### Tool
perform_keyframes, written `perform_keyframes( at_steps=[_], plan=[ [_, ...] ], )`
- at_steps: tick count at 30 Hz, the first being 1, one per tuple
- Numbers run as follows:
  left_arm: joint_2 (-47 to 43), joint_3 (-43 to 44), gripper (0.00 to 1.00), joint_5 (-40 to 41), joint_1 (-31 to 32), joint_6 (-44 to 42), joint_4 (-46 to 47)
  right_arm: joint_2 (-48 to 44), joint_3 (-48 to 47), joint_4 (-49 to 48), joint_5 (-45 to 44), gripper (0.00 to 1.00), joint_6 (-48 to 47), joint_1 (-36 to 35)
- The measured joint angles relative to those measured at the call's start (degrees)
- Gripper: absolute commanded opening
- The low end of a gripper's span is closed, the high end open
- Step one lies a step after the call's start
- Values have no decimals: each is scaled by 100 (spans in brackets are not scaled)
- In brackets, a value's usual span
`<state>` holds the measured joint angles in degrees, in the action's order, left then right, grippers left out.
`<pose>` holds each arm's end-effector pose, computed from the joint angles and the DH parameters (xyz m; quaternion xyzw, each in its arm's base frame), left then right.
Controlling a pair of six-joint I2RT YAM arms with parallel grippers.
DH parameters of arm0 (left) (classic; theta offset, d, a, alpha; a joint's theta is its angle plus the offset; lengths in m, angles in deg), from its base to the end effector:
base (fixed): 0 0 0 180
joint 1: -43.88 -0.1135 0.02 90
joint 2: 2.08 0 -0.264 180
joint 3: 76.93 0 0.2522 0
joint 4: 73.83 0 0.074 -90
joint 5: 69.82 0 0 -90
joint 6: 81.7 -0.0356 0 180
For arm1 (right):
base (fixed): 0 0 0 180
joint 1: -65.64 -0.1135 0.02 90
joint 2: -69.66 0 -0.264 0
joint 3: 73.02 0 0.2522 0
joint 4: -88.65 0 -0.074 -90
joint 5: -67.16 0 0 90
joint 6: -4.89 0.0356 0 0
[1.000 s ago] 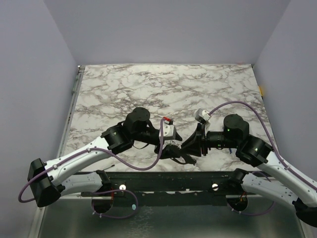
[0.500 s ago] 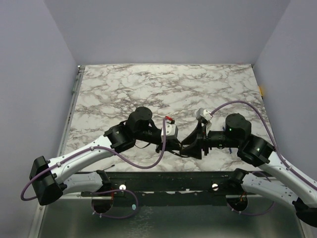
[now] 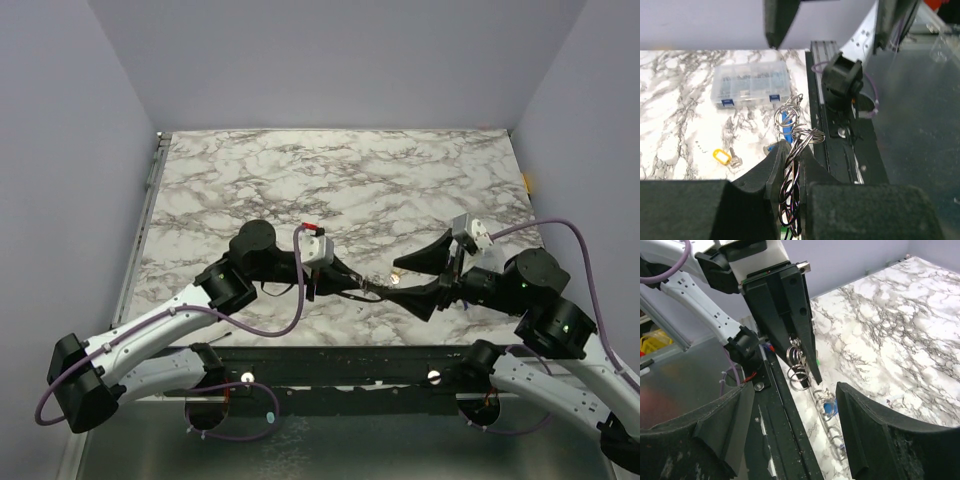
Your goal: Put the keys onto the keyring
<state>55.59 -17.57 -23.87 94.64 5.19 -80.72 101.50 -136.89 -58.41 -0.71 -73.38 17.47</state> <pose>0.1264 -0.1939 0.3350 0.5355 0.4958 -0.5058 0.4600 0.0677 0.0957 0.3848 -0.3466 0.6223 0.4622 0.5282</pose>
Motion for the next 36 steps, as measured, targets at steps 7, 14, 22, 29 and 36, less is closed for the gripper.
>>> perform_keyframes(
  at_steps=[7,14,22,29,36],
  plan=[
    [35,-221,0,238,-236,1078,1008,-52,223,-208,4,63,-413,0],
    [509,-225,0,446,-304,2035,1342,-326,1386,-1202,0,56,-1279,0],
    [671,-223,0,455,-308,2706,1453,-323,1738,-2149,0,55,-2216,0],
    [680,-223,0,334,-308,2839,1495,131,1738,-2280,-2,56,-2673,0],
    [669,-223,0,129,-356,2745,1519,358,1665,-2234,96,30,-2839,-24]
  ],
)
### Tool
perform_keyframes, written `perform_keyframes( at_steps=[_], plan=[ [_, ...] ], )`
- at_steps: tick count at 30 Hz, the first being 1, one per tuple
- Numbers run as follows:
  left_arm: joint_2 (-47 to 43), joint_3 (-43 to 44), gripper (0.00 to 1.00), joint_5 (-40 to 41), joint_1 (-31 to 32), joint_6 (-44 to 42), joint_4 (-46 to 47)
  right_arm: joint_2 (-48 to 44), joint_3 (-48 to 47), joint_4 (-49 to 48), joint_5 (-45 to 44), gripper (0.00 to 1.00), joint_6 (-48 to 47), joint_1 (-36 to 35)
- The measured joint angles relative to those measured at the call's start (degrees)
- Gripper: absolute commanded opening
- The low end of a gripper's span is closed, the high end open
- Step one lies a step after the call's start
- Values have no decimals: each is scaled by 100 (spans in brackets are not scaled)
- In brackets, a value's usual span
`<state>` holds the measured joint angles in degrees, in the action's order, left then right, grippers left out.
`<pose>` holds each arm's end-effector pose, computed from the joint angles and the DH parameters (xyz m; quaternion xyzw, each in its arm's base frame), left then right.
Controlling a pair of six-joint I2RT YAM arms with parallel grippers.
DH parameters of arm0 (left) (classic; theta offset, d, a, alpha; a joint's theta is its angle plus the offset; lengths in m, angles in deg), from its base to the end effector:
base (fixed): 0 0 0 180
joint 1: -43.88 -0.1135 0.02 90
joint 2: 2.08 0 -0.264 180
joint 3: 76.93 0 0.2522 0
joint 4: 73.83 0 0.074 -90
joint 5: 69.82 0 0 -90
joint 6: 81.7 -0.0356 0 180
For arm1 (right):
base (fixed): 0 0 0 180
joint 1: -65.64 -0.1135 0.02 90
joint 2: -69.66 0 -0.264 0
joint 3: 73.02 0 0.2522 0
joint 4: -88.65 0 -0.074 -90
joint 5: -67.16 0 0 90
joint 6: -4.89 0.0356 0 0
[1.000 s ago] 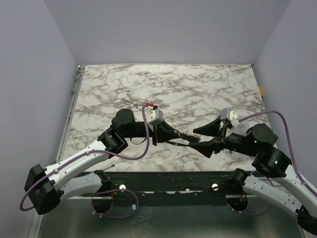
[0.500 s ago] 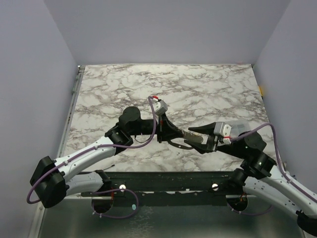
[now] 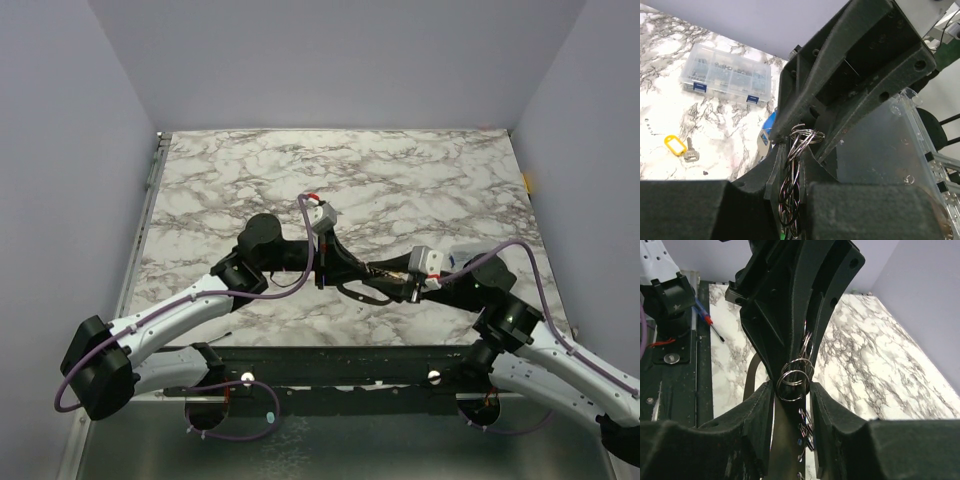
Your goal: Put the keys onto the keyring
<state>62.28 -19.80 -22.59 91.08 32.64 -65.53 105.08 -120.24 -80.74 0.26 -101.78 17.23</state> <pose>0.1562 -0.2043 0.3216 0.3843 0.5877 -0.5957 0.3899 0.0947 0.1278 0.3203 -0.4893 0.5010 0.3262 0.6350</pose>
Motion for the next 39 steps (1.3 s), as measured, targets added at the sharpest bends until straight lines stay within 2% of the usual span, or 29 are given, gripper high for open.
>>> perform_keyframes(
  at_steps=[5,13,19,23,31,32,33,36,37,39],
  plan=[
    [-17,0,0,-205,-26,-46,7,4,-28,85,190,15,-76,-4],
    [-76,0,0,-310,-26,-127,7,-37,-90,149,306,13,-94,-4],
    [-212,-2,0,-396,-20,-184,42,-188,-85,39,389,7,17,-50],
    [-424,-96,0,-461,-20,-260,240,-350,-22,-236,494,3,271,-57],
    [-785,-433,0,-426,-11,-319,619,-332,85,-857,647,1,632,-52],
    [-793,-448,0,-428,-22,-319,627,-297,85,-883,662,4,643,-50],
    [-800,-452,0,-426,-35,-319,632,-271,85,-905,667,11,658,-50],
    [-807,-457,0,-433,-48,-321,636,-212,85,-955,673,53,658,-39],
    [-807,-461,0,-439,-35,-321,649,-186,81,-960,673,60,717,-33],
    [-804,-463,0,-479,-17,-332,658,-103,22,-872,673,65,662,-26]
  ],
)
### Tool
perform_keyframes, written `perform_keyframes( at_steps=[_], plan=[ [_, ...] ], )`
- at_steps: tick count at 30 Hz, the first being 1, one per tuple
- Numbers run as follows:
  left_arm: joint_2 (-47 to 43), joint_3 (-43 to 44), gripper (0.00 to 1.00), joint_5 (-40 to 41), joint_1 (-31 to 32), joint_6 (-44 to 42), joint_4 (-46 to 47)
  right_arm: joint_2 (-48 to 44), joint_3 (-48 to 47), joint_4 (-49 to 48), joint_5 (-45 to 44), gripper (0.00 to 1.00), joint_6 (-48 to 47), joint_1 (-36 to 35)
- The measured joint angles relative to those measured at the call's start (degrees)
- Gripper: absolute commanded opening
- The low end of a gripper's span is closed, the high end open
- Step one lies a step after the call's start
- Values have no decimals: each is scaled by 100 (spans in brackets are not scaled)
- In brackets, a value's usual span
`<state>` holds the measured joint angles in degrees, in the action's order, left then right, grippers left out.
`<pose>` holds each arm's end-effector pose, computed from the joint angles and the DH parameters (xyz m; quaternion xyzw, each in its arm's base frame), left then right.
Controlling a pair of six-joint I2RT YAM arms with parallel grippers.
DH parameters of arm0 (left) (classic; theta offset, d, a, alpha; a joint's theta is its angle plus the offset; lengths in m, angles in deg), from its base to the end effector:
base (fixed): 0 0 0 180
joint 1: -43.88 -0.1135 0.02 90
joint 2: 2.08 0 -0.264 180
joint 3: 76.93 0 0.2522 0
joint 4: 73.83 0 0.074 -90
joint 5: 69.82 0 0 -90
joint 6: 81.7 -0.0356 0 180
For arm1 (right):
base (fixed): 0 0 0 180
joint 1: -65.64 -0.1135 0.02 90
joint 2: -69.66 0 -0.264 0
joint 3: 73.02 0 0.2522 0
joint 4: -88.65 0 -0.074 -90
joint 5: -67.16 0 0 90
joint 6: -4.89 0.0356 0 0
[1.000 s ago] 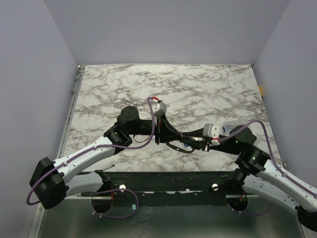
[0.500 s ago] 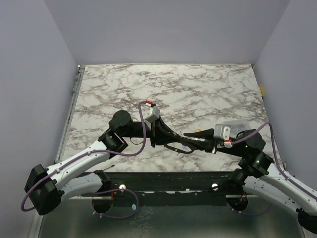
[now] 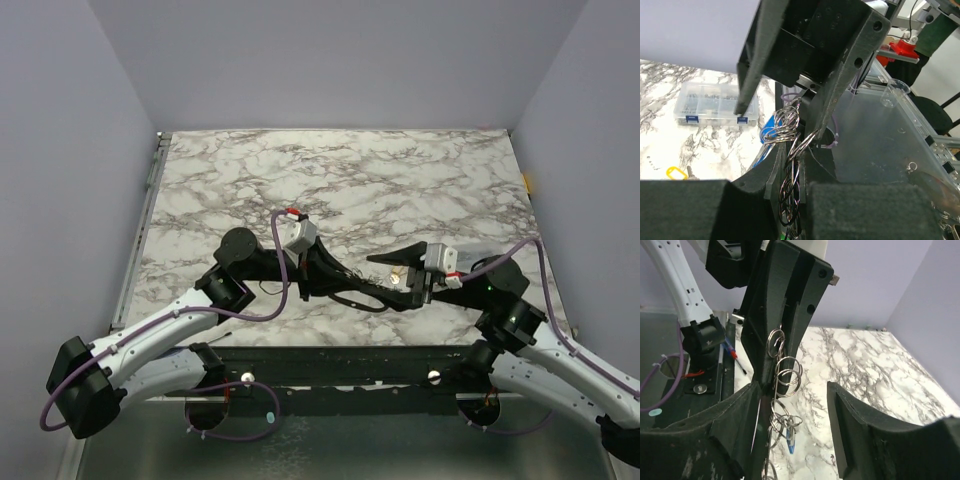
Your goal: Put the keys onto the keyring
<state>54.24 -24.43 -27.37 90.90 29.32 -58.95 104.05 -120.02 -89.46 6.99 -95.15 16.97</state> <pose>0.1318 -0.1799 0.3352 0.4341 0.4968 -0.6077 0.4422 0.0866 0.1253 0.3372 -0.4750 0.4401 0.4011 0.6479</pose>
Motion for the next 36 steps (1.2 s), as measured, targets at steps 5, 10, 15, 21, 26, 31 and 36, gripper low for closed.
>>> perform_keyframes(
  at_steps=[5,10,15,21,26,31,36],
  plan=[
    [0,0,0,-118,2,-48,52,166,-409,518,-26,71,-2,4],
    [0,-11,0,-186,9,-136,85,249,-586,758,-48,73,162,2],
    [-11,-66,0,-205,9,-361,48,584,-1029,1266,-66,72,363,2],
    [-98,-74,0,-199,9,-730,-306,997,-1480,1884,-61,73,555,4],
    [-181,-74,0,-192,20,-984,-623,1152,-1622,2267,109,77,612,4],
    [-216,-74,0,-192,24,-1099,-800,1314,-1644,2535,483,77,610,4],
    [-275,-74,0,-188,24,-1128,-798,1462,-1644,2706,791,67,601,4]
  ],
)
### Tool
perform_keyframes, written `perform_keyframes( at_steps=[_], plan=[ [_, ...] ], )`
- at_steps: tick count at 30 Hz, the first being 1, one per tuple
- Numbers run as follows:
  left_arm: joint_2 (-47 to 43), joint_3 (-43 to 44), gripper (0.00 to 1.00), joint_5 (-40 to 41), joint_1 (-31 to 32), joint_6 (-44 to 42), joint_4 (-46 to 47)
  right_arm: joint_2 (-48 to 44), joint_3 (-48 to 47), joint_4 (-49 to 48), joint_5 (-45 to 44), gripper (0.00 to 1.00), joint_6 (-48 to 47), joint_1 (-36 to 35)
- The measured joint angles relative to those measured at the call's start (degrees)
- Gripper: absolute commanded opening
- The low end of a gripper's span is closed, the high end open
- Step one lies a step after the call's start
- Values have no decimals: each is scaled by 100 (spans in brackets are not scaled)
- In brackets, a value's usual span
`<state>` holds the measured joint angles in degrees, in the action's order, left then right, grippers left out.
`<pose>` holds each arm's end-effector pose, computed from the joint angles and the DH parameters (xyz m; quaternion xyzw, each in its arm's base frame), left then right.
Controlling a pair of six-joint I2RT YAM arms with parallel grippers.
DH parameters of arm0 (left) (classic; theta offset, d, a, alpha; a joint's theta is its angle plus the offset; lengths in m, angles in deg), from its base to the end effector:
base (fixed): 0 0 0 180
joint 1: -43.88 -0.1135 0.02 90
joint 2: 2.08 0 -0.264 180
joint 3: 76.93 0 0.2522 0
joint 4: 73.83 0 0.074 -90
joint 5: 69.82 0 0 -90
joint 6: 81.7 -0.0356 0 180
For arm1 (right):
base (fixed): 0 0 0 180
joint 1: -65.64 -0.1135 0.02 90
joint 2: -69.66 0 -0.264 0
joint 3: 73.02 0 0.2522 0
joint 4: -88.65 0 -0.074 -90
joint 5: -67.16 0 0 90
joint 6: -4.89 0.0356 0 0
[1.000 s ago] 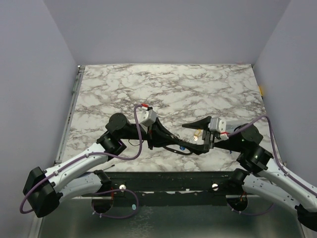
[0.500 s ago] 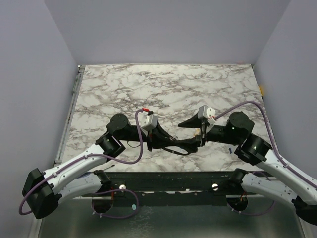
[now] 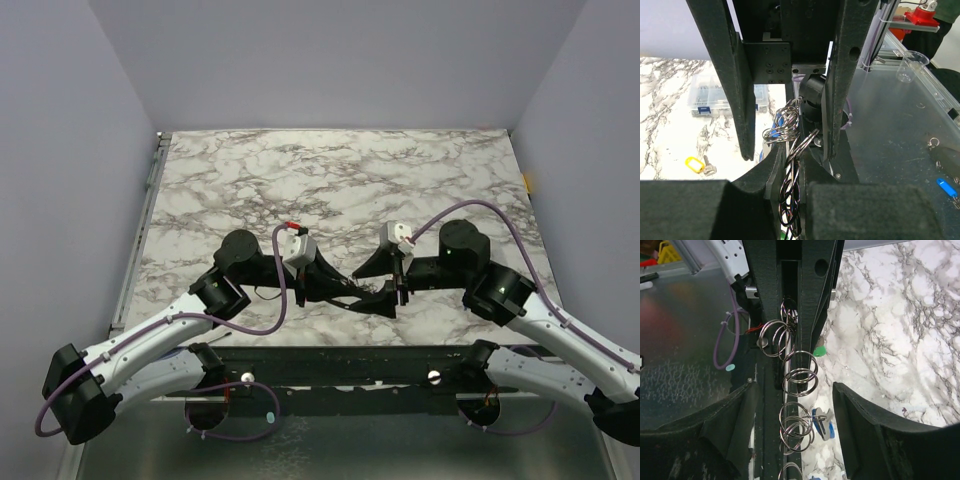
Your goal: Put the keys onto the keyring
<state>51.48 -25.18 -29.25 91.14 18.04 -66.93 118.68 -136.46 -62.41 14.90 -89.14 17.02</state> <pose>0.1240 -0.1741 0.3265 0.4893 0.4814 -0.5678 0.4543 0.1093 0.1570 0.3500 -0.5093 0.5829 0.4564 0.4389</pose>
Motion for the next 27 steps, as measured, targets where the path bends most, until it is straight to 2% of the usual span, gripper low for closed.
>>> perform_keyframes(
  at_steps=[3,8,11,18,25,27],
  plan=[
    [-11,0,0,2,0,-7,0,11,0,37,72,60,-9,0],
    [-11,0,0,2,0,-20,-2,4,0,28,118,60,-7,0],
    [-11,0,0,2,0,-20,-2,-28,13,-61,114,56,-7,0],
    [-11,0,0,0,0,-20,-2,-166,116,-424,116,39,-2,0],
    [-11,0,0,0,0,-22,-20,-131,138,-487,127,31,-4,0],
    [-11,0,0,0,0,-22,-22,-133,142,-487,129,27,-2,0]
  ],
)
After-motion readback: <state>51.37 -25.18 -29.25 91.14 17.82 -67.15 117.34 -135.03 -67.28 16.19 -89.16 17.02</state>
